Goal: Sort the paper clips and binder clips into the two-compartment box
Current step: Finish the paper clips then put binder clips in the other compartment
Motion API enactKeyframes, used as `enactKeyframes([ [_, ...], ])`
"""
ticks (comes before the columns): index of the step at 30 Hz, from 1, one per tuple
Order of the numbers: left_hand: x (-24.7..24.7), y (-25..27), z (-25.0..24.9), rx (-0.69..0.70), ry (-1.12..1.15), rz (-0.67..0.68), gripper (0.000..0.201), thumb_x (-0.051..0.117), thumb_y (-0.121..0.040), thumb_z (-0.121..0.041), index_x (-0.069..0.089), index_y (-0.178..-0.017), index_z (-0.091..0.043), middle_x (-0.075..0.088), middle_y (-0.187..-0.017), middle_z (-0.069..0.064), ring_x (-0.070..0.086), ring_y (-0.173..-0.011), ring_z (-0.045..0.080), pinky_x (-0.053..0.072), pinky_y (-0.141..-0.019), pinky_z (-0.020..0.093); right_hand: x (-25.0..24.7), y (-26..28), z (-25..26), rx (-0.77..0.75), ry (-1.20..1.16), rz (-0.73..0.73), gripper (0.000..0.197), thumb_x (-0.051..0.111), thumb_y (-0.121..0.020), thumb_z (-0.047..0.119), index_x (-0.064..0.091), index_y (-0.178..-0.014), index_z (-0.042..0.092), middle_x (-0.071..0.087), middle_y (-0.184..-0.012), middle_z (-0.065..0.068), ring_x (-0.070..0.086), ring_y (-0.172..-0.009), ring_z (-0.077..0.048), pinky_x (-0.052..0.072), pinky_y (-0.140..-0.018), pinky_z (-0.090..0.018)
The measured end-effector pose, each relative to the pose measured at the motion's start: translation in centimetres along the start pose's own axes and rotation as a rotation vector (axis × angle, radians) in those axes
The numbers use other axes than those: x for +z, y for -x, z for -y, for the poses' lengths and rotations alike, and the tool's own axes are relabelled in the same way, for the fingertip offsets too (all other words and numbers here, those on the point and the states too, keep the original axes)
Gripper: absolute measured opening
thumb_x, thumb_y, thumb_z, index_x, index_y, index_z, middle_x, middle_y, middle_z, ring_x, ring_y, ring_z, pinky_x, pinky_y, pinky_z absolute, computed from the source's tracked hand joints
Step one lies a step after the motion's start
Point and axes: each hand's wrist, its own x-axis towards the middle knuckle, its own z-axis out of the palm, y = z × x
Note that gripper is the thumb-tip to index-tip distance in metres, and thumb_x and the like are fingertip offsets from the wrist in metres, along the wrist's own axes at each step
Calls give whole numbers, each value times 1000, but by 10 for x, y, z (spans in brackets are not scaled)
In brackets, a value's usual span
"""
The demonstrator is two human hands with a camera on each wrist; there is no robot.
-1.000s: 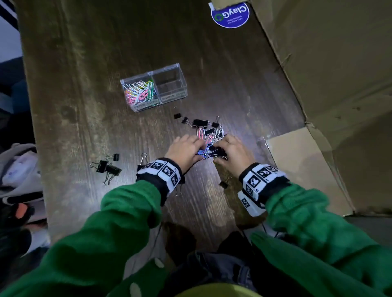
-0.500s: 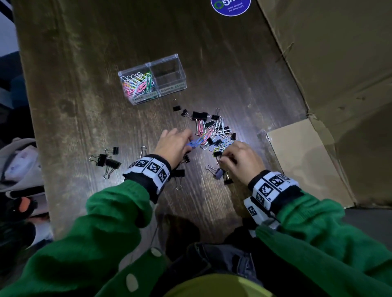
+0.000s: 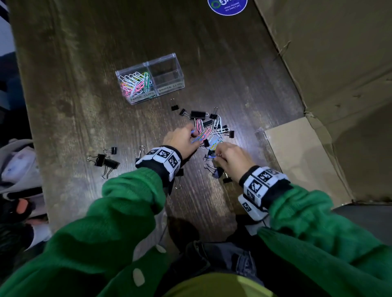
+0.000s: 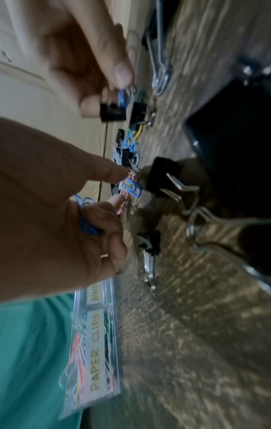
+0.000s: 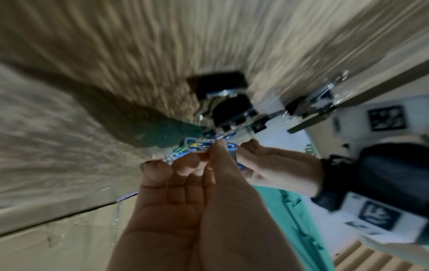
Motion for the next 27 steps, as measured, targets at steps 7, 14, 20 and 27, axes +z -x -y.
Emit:
enactKeyframes([
  [7,7,-2,9,8,0,60,17,61,-86,-27,61,-98,-14,68,-100,11,62,-99,30,44,-79,34,5,19,-20,39,-75,88,8,63,-84,10,65,-92,10,55,-80,3,55,-77,-20,37,-70,-22],
  [14,-3,-3,31,40,152,52,13,59,-87,-16,64,-89,-4,59,-93,16,57,-90,26,40,-82,32,-26,8,-24,135,-134,-106,18,58,-82,7,69,-91,18,57,-66,6,46,-55,-6,36,-63,-21],
  [20,-8,-5,22,67,401,15,11,42,-95,-3,47,-93,-12,57,-74,1,53,-61,0,41,-67,11,-30,-12,-8,220,-53,-178,15,54,-91,17,66,-98,12,64,-92,-2,53,-81,-16,33,-72,-18],
  [27,7,-14,1,-72,178,107,21,40,-94,-37,49,-97,-18,56,-91,5,52,-84,22,41,-80,33,-9,-33,12,332,25,-61,19,64,-85,22,68,-96,7,69,-102,-14,64,-99,-29,50,-78,-32],
])
